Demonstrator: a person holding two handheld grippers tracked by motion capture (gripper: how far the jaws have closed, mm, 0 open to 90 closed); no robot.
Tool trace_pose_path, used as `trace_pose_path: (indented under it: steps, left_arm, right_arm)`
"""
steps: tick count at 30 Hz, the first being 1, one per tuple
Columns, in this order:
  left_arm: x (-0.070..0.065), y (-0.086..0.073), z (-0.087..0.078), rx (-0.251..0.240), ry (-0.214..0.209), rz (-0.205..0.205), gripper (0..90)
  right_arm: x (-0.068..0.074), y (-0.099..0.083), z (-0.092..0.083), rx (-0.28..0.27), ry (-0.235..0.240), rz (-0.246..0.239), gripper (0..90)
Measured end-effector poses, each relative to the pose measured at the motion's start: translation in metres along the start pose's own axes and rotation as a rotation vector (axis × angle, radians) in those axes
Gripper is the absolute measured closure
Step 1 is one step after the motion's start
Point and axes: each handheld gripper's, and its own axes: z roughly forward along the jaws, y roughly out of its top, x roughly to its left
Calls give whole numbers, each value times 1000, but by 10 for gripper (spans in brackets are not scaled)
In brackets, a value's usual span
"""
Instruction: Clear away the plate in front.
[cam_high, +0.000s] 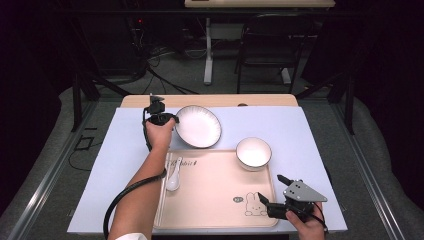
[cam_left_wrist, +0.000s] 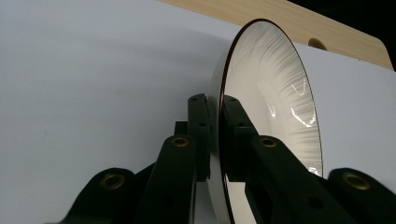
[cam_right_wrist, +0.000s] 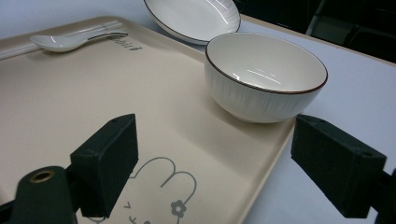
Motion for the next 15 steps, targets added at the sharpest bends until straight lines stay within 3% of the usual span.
trace_pose_path:
  steps: [6, 15]
  left_arm:
    - [2, 5, -8, -11, -19, -22, 841]
    - [-2, 13, -31, -12, -39, 9, 839]
  right_arm:
    - [0, 0, 0, 0, 0, 0, 146]
    - [0, 0, 0, -2, -1, -1, 146]
